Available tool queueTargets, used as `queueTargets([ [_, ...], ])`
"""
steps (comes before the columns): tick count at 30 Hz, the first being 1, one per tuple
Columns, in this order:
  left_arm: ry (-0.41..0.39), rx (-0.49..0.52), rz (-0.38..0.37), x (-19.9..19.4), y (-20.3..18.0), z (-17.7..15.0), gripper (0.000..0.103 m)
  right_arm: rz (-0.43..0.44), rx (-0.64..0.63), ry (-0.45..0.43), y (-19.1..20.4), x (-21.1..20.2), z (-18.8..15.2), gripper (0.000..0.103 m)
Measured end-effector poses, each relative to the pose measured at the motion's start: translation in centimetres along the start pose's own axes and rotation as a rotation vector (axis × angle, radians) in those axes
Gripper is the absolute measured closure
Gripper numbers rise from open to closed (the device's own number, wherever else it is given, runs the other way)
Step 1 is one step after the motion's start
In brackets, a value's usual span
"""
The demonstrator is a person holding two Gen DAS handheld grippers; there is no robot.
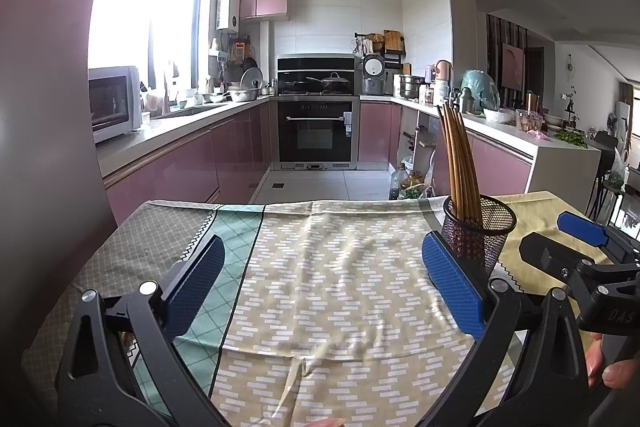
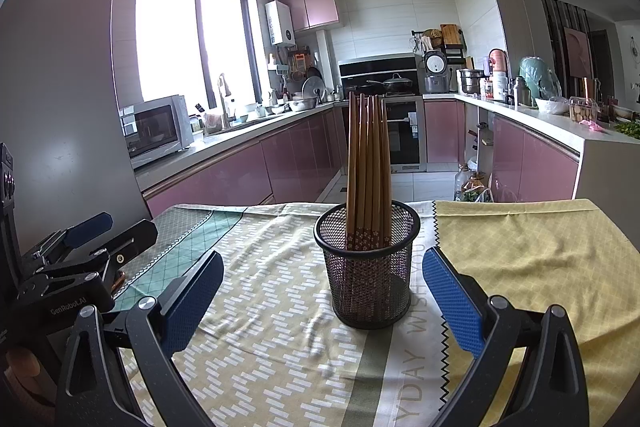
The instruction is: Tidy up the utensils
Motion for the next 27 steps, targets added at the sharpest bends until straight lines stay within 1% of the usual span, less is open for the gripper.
queueTargets([
  [10,0.007,0.003,0.009,0.2,0.1,-0.2,0.006,0.000,-0.001,0.004,0.0,0.1,0.0,0.007],
  [13,0.022,0.000,0.018,0.6,0.3,-0.2,0.006,-0.003,-0.002,0.008,0.0,0.2,-0.3,0.007],
  [20,0.035,0.000,0.024,1.2,0.3,-0.3,0.006,-0.030,0.024,0.033,-1.3,1.0,-1.0,0.007],
  [25,0.087,-0.023,0.014,2.3,0.6,-0.8,0.006,-0.053,0.006,0.062,-2.0,1.4,-1.7,0.007],
  [27,0.112,-0.032,0.010,2.8,1.0,-1.1,0.006,-0.078,0.003,0.092,-3.2,2.0,-1.9,0.007],
])
Point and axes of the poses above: each gripper's, at about its wrist camera, not at the fingertips, and x roughly the way its jaws point, y to its left, z to its top, the point moved 4 cm from there along x, roughly the way its jaws point, and after that the axes turned 13 degrees about -z, right-handed, at the moved point
